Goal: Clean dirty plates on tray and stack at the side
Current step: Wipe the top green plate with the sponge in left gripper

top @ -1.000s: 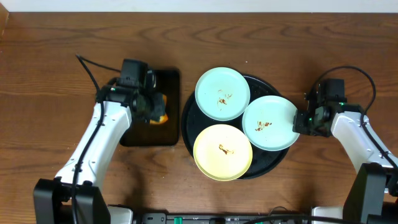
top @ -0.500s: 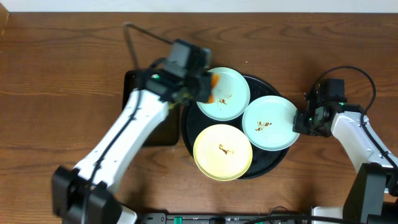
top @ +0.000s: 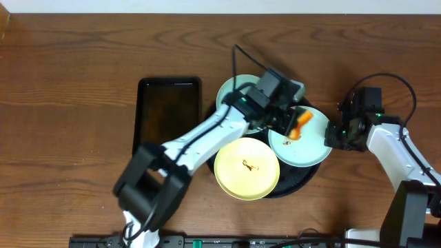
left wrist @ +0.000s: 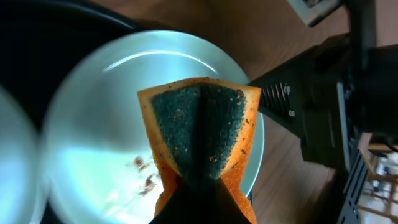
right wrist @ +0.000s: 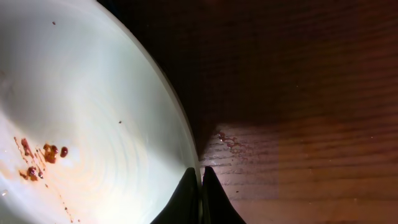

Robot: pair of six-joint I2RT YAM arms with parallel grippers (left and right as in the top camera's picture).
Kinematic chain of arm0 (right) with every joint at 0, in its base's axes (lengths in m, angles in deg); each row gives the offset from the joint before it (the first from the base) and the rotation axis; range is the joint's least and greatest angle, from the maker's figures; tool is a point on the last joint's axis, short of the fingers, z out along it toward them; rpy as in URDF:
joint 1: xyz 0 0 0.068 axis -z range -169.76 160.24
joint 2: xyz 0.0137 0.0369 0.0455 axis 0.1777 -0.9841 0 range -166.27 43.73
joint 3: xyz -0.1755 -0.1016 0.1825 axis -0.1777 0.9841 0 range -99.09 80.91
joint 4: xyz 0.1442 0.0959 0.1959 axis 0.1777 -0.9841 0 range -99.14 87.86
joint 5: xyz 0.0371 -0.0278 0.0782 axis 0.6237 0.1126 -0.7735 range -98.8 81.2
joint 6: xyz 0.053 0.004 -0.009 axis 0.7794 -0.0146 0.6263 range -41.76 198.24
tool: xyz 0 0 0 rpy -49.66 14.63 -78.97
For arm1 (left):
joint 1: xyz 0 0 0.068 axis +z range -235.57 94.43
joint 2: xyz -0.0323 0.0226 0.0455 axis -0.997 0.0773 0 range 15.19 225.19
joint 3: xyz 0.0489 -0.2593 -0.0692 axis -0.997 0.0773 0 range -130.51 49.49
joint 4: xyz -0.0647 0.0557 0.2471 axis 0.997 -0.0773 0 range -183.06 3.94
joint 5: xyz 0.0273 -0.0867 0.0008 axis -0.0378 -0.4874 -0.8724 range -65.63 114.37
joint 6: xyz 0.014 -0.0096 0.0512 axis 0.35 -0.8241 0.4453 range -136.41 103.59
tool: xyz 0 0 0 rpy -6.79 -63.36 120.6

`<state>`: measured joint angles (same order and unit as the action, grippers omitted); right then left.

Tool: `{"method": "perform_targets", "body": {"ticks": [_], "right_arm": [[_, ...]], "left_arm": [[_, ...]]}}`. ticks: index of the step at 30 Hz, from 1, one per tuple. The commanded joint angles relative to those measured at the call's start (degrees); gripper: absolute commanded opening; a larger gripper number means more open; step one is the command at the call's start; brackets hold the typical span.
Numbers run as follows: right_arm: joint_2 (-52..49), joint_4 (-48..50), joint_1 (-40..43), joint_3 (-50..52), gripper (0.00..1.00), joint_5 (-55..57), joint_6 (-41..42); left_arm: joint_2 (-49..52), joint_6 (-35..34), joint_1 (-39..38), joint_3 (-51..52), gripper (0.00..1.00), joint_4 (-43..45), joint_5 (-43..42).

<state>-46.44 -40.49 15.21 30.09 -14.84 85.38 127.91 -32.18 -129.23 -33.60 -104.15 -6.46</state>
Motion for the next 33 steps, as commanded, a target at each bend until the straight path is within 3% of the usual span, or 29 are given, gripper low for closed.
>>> {"method": "perform_targets", "body": {"ticks": [1,7,12,20,30,33], "right_arm": [[-0.55,-0.2,0.31,0.07,0.01,-0.26,-0.11],[-0.55,-0.22,0.31,0.07,0.01,-0.28,-0.11],[-0.55,-0.22,0.31,0.07,0.01,-0.48,-0.11],[-0.55,-0.24,0.31,0.07,0.01,-0.48,-0.11],[-0.55,-0.44,0.31,0.07,0.01,-0.44,-0.11],[-0.55,-0.2,0.31,0.07,0.12,-0.48,-0.11]], "left_arm": [[3.54,-3.74,-0.7,-1.27,0.07,3.08,-4.74],[9.11,-10.6,-1.05,-1.25,0.07,10.67,-10.75],[12.83,-10.64,-0.98,-1.2,0.08,10.32,-9.86],[13.09,-9.79,-0.17,-1.2,0.07,-6.01,9.97],[4.2,-5.62,0.57,-1.2,0.07,-9.27,14.86],[0.11,-5.27,0.57,-1.2,0.08,-10.21,15.47]]}}
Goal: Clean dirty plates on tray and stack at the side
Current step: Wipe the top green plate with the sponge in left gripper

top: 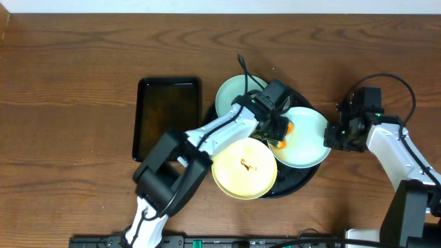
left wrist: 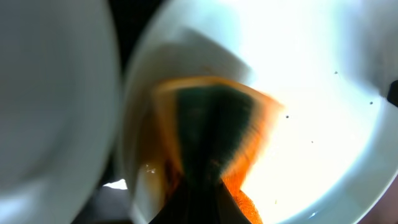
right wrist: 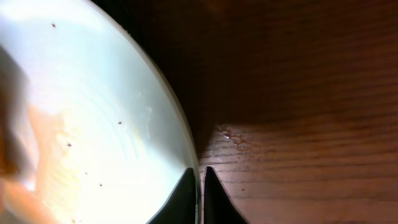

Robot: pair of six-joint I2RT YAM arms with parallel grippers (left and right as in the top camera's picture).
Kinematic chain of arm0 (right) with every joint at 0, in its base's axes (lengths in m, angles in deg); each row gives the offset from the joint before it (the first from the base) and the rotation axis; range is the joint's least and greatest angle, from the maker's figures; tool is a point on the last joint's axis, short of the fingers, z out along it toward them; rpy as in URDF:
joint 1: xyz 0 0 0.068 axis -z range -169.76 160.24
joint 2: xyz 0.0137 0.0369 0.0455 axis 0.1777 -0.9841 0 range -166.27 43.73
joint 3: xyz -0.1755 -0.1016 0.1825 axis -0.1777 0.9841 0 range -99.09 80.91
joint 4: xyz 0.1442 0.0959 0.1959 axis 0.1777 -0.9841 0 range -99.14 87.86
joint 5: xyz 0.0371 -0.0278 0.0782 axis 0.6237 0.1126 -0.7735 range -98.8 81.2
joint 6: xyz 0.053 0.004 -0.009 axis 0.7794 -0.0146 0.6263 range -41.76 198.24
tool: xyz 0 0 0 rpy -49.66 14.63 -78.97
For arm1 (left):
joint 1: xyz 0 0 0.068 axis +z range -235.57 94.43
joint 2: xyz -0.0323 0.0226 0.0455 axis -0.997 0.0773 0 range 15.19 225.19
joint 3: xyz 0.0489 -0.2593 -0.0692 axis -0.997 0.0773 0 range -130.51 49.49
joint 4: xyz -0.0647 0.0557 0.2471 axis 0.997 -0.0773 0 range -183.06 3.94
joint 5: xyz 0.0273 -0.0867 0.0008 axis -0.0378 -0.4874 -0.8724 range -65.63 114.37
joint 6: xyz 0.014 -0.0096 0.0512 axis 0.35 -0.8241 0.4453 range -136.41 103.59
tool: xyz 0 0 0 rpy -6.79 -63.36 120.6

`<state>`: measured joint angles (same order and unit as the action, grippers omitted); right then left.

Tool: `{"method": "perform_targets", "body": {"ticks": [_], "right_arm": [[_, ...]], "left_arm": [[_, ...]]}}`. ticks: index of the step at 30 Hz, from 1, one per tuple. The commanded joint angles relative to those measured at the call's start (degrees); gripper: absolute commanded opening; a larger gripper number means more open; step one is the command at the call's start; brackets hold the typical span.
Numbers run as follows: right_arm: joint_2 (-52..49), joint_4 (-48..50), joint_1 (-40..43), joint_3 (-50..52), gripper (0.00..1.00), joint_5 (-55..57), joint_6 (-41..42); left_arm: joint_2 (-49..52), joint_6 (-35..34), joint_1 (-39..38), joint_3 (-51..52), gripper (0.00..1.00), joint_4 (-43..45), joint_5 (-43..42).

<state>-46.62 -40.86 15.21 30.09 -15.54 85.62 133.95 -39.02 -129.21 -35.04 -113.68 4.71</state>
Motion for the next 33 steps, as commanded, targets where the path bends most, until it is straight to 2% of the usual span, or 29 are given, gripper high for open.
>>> {"method": "perform_targets", "body": {"ticks": [1,5,12,22,25,27,29,33], "right_arm": [[-0.37,0.28,0.31,0.07,0.17,0.22,-0.35],[-0.37,0.87,0.31,0.07,0.21,0.24,-0.35],[-0.44,1.55,0.28,0.17,0.19,-1.49,-0.11],[-0.44,2.56,0.2,2.43,0.2,-2.05,-0.13],[-0.44,5.01,0.2,4.94,0.18,-2.08,0.42],[-0.44,7.41,0.2,6.97,0.12,-2.12,1.51],[-0.42,8.83,0.2,8.15,0.01,-2.14,1.88],[-0.17,8.66,0.22,7.63,0.01,-2.56,2.05]], "left_arm": [[-7.26,1.6,0.55,0.24,0.09,-1.14,4.31],[-11.85,6.08,0.68,0.24,0.12,-5.11,4.76],[-17.49,7.17,3.13,0.24,0.11,-15.65,22.36],[-18.91,7.13,9.14,0.24,0.11,-20.61,24.22],[-18.91,7.13,9.35,0.24,0.11,-21.22,24.22],[-18.91,7.13,9.33,0.24,0.11,-21.77,24.22],[-18.91,7.13,9.33,0.24,0.1,-22.16,24.22],[-18.91,7.13,9.33,0.24,0.08,-22.29,24.22]]}}
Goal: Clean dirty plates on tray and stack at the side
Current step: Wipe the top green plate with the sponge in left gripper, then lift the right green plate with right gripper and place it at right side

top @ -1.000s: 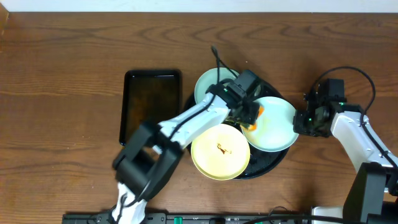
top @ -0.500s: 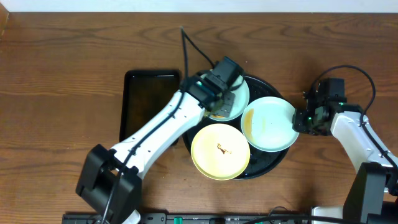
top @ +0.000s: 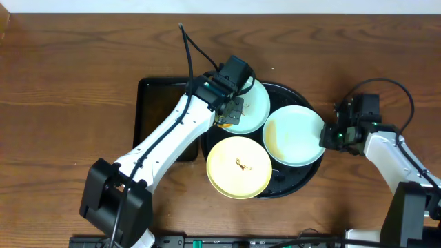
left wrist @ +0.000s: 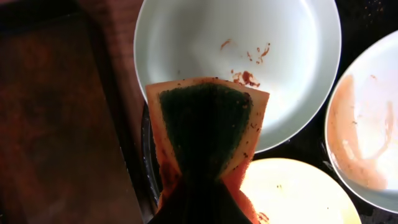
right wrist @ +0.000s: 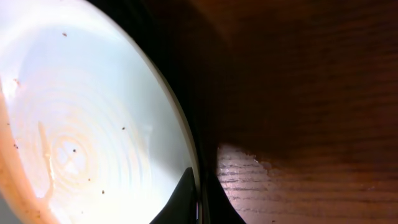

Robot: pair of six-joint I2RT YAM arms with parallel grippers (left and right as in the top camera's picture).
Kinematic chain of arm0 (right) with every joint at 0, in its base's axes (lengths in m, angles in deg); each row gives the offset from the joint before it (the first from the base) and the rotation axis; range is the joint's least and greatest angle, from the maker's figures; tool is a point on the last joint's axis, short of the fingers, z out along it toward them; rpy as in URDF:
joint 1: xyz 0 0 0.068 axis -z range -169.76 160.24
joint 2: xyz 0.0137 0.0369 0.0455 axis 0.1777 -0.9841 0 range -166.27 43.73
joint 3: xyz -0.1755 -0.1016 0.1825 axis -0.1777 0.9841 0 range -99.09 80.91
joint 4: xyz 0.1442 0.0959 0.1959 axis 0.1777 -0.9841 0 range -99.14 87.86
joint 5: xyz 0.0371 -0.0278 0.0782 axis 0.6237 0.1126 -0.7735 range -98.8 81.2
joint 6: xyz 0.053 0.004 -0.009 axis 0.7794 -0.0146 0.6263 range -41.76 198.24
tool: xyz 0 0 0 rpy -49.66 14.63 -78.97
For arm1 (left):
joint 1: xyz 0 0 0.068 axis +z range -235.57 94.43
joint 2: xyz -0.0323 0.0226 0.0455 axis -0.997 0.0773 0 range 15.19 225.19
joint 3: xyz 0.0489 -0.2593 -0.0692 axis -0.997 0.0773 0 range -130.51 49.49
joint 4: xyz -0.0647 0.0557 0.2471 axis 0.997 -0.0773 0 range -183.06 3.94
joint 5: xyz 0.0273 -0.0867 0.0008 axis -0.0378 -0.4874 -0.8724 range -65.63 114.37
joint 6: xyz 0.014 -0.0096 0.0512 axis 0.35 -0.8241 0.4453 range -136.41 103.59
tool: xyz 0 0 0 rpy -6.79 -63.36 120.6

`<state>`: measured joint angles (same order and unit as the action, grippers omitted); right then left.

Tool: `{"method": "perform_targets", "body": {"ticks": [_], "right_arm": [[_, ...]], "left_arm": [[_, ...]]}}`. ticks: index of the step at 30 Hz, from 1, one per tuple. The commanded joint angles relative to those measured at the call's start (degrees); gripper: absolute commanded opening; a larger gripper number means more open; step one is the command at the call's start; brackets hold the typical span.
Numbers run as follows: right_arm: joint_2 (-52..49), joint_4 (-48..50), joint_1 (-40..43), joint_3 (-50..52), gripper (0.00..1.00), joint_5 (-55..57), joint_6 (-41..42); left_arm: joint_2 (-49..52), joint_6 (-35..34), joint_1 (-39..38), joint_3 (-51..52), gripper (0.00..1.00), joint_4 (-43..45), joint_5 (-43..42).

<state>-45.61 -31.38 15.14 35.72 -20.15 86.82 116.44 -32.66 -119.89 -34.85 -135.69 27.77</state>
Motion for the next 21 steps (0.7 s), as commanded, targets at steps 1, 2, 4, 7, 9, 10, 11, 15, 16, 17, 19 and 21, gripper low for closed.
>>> {"method": "perform_targets", "body": {"ticks": [1,2,4,7,9,10,11,15,16,17,19,21], "right_arm": [[-0.9,-1.31,0.28,1.49,0.01,2.05,0.87],[-0.46,-1.99,0.28,0.74,0.01,2.1,0.83],[0.61,-2.6,0.33,-0.48,0.01,2.1,0.83],[3.21,-2.93,0.33,-2.58,0.01,2.12,0.79],[5.62,-2.93,0.31,-3.78,0.01,2.58,0.33],[6.54,-2.91,0.31,-4.07,0.01,3.08,0.11],[7.89,-2.91,0.26,-4.37,0.01,4.17,-0.37],[12.87,-3.08,0.24,-4.55,0.01,8.11,-2.86],[13.92,-3.28,0.09,-4.55,0.01,9.18,-3.32],[14.88,-3.48,-0.2,-4.55,0.01,10.64,-3.54],[17.03,-4.0,-1.57,-4.55,0.01,16.37,-3.54],[18.75,-4.2,-3.8,-4.55,0.01,23.61,-3.52]], "left_arm": [[-1.4,0.76,0.02,0.04,0.08,-0.28,1.16],[-1.4,0.76,0.02,0.04,0.08,-0.31,1.16],[-1.4,0.76,0.02,0.04,0.08,-0.28,1.16],[-1.4,0.76,0.02,0.04,0.08,-0.28,1.16],[-1.4,0.76,0.02,0.04,0.08,-0.31,1.16],[-1.4,0.76,0.02,0.04,0.08,-0.31,1.16],[-1.4,0.76,0.02,0.04,0.08,-0.46,1.16],[-1.38,0.76,0.02,0.11,0.08,-0.94,1.16],[-1.38,0.76,0.02,0.11,0.08,-1.03,1.14],[-1.38,0.76,0.02,0.11,0.08,-1.11,1.16],[-1.38,0.76,0.02,0.11,0.08,-1.14,1.16],[-1.38,0.76,0.02,0.11,0.09,-1.14,1.16]]}}
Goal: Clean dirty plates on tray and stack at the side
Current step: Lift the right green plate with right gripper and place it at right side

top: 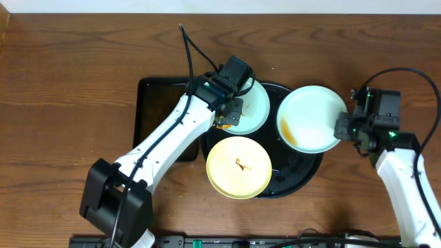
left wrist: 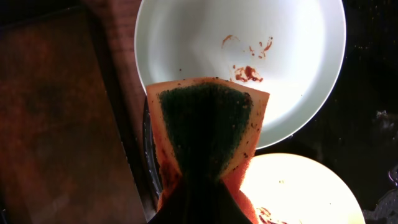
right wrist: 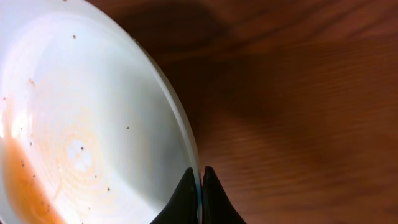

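My left gripper (top: 231, 112) is shut on an orange sponge with a dark green scrub face (left wrist: 207, 127). It hovers over the near edge of a pale green plate (left wrist: 249, 56) that carries red sauce marks. A yellow plate (top: 239, 167) with a small smear lies in front, on the round black tray (top: 298, 170). My right gripper (right wrist: 201, 174) is shut on the rim of a pale plate (top: 310, 127) streaked with orange. That plate is held at the tray's right edge, partly over the table.
A rectangular black tray (top: 167, 114) lies left of the round tray, under my left arm. Bare wooden table (top: 83, 83) spreads to the left, behind and to the right. A cable loops above my left wrist.
My right gripper has shifted right and toward the back with the smeared plate, which now hangs partly beyond the round tray. My left gripper and sponge have stayed put.
First the sponge hung over the right plate, which had red crumbs, while my right gripper pinched its rim. Then the sponge was down on that plate. Later the sponge was over the back plate and the right plate showed orange smears. Now the right plate is out at the tray's edge.
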Robot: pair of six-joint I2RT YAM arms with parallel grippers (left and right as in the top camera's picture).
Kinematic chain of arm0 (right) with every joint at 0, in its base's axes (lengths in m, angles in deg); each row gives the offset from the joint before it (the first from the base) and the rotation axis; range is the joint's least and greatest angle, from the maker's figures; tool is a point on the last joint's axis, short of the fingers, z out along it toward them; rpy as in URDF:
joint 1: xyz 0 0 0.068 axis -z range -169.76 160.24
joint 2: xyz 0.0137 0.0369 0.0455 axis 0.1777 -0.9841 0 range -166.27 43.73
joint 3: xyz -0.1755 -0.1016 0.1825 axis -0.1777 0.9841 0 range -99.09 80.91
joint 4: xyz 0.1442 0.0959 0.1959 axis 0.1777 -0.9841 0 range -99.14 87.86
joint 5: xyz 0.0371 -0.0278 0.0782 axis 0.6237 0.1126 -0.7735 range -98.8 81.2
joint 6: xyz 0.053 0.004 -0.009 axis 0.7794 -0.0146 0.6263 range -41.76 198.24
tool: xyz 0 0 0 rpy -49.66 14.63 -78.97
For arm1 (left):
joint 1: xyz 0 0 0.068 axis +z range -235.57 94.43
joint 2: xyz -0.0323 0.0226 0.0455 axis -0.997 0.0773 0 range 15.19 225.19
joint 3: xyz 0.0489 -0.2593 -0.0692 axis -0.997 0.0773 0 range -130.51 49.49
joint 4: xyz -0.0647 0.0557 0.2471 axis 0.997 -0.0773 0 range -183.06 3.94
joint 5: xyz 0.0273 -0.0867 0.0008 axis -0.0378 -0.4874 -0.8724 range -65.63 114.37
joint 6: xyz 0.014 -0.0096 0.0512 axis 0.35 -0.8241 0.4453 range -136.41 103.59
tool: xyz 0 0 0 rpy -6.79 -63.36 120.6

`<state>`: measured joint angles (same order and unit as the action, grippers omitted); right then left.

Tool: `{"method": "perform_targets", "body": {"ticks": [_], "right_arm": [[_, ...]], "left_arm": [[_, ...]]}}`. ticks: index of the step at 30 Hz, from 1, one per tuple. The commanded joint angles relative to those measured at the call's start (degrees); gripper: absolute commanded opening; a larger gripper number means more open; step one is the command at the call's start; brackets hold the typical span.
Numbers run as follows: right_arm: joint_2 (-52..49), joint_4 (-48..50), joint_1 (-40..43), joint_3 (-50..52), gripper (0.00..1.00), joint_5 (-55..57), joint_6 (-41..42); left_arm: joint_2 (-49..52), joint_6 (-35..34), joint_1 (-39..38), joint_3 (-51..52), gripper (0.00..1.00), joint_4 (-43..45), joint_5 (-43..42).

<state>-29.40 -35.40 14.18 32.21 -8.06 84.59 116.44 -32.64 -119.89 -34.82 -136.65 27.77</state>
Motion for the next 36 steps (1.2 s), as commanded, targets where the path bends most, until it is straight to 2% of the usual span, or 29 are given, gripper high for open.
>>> {"method": "perform_targets", "body": {"ticks": [1,14,19,25,33,36], "right_arm": [[3.19,-0.11,-4.2,-1.03,0.01,14.95,-1.29],[4.55,1.4,-31.36,-1.03,0.01,50.64,-3.87],[4.55,2.49,-38.6,-1.03,0.01,61.31,-5.18],[4.55,2.82,-38.16,-1.03,0.01,65.2,-2.91],[4.55,2.21,-30.71,-1.03,0.01,55.04,3.3],[4.55,1.31,-25.07,-1.03,0.01,52.39,9.11]], "left_arm": [[-1.38,0.74,0.02,0.09,0.09,-0.17,1.16],[-1.38,0.74,0.02,0.09,0.09,-0.42,1.14],[-1.38,0.74,0.02,0.09,0.09,-0.48,1.14],[-1.38,0.74,0.02,0.09,0.09,-0.7,1.14],[-1.38,0.74,0.02,0.09,0.09,-1.27,1.16],[-1.38,0.74,0.02,0.09,0.1,-1.25,1.14]]}}
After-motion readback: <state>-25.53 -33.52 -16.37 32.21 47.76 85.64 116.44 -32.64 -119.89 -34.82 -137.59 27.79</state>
